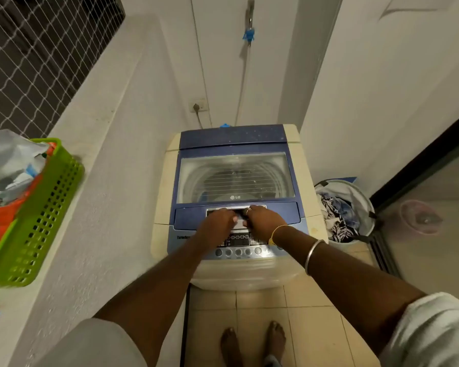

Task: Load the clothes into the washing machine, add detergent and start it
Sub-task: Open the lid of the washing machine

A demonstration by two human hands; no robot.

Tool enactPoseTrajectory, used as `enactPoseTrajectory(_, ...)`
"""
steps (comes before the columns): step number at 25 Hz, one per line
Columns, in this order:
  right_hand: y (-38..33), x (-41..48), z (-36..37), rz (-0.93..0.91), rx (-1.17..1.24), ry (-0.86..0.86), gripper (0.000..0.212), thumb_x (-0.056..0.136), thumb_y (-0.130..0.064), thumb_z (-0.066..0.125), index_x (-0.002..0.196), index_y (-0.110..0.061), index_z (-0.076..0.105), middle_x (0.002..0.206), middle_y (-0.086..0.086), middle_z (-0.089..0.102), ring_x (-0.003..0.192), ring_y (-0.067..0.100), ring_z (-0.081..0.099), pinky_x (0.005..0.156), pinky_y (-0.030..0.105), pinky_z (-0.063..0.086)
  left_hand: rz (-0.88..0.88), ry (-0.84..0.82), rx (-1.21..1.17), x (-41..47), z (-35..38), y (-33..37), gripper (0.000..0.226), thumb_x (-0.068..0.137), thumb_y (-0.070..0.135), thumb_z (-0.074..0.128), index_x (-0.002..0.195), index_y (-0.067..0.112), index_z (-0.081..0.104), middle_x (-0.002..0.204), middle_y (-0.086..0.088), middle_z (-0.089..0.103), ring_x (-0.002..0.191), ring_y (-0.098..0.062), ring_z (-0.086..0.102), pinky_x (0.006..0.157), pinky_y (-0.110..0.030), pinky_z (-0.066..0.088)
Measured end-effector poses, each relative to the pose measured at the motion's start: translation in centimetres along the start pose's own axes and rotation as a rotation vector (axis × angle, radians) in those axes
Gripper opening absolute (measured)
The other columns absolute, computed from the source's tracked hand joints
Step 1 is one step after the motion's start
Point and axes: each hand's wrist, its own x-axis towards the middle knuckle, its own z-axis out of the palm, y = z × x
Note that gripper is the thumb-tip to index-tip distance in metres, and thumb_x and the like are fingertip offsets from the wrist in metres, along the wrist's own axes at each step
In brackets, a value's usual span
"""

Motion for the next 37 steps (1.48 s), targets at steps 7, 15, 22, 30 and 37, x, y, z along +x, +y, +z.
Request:
enactPoseTrajectory(7, -0.8, 0.4, 0.3, 0.066, -0.048, -0.108, 0.022, 0.097, -0.024, 0.053, 0.111, -0.012, 0.066, 0.109, 0.011, 0.067, 0.1, 0.028, 0.064, 0.08, 0.035, 0.049, -0.088, -0.097, 0.071, -0.3, 0.0, -0.4, 0.02, 0.1, 0.025, 0.051, 0.1, 0.011, 0.065, 0.097, -0.01, 0.067, 0.089, -0.027, 0.065, 0.079, -0.043, 0.052)
enactPoseTrajectory(15, -2.0, 0.6, -5.8, 0.051, -0.046, -0.193, 0.026, 0.095, -0.027, 0.056, 0.112, -0.01, 0.066, 0.112, 0.014, 0.068, 0.102, 0.03, 0.063, 0.088, 0.036, 0.049, -0.146, -0.112, 0.059, -0.2, -5.4, 1.9, 0.018, 0.088, 0.022, 0.063, 0.103, 0.015, 0.071, 0.1, -0.006, 0.071, 0.094, -0.023, 0.065, 0.085, -0.039, 0.053)
enactPoseTrajectory(22, -3.7, 1.5, -15.3, 0.043, 0.018, -0.175, 0.029, 0.095, -0.03, 0.061, 0.117, -0.011, 0.063, 0.11, 0.009, 0.067, 0.099, 0.022, 0.061, 0.092, 0.034, 0.05, -0.085, 0.029, 0.089, 0.5, -12.9, 4.7, 0.017, 0.096, 0.022, 0.058, 0.108, 0.019, 0.07, 0.105, -0.004, 0.07, 0.089, -0.015, 0.06, 0.082, -0.031, 0.05)
enactPoseTrajectory(30, -4.5, 3.7, -20.2, 0.047, -0.065, 0.065, 0.017, 0.095, -0.025, 0.061, 0.104, -0.012, 0.067, 0.094, 0.005, 0.066, 0.088, 0.021, 0.061, 0.078, 0.03, 0.047, -0.068, 0.189, 0.166, 4.3, -17.4, 5.2, 0.028, 0.096, 0.03, 0.061, 0.121, 0.02, 0.062, 0.116, -0.004, 0.067, 0.1, -0.02, 0.061, 0.093, -0.038, 0.053)
enactPoseTrajectory(37, -3.2, 6.9, -21.1, 0.051, -0.096, 0.276, 0.011, 0.093, -0.014, 0.062, 0.103, -0.017, 0.066, 0.103, 0.005, 0.068, 0.087, 0.018, 0.057, 0.084, 0.027, 0.045, -0.002, 0.276, 0.137, 9.5, -19.3, 3.5, 0.03, 0.091, 0.032, 0.067, 0.117, 0.019, 0.062, 0.113, -0.004, 0.067, 0.1, -0.022, 0.063, 0.089, -0.036, 0.054)
